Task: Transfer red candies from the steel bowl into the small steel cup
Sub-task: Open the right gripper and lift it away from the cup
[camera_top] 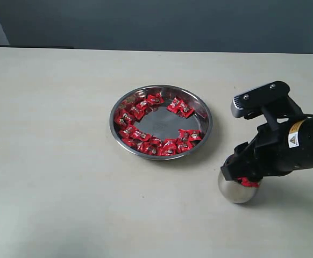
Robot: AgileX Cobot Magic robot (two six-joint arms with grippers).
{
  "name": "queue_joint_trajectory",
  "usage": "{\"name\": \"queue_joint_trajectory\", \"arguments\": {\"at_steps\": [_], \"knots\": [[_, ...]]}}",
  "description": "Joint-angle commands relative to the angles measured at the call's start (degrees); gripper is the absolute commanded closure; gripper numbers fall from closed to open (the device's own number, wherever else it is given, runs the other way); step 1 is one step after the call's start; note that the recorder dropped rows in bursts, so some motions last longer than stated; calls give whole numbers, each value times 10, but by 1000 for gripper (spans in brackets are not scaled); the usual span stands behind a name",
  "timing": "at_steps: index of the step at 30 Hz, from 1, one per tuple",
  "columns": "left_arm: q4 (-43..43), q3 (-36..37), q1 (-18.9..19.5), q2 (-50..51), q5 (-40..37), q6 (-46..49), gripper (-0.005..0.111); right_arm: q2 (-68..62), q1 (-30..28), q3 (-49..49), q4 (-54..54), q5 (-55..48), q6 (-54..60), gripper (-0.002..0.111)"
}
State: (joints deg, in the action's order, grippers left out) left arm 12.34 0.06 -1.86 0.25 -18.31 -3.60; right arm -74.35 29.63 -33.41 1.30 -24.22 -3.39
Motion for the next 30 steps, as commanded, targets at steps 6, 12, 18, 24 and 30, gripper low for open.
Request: {"name": "queue_joint_trajectory", "arguments": {"at_steps": [6, 12, 18, 24, 30], "knots": [[2, -1, 0, -2, 4, -3, 106, 12, 1, -30, 30, 8, 2, 60], [2, -1, 0, -2, 4, -3, 106, 41, 1, -70, 29, 11, -3, 95], [2, -1, 0, -2, 4, -3, 106, 86, 1, -72, 30, 70, -5, 108], [2, -1, 0, -2, 4, -3, 106, 114, 1, -72, 16, 122, -5, 108], [2, -1, 0, -2, 4, -3, 106, 114, 1, -72, 57, 125, 7, 108]]}}
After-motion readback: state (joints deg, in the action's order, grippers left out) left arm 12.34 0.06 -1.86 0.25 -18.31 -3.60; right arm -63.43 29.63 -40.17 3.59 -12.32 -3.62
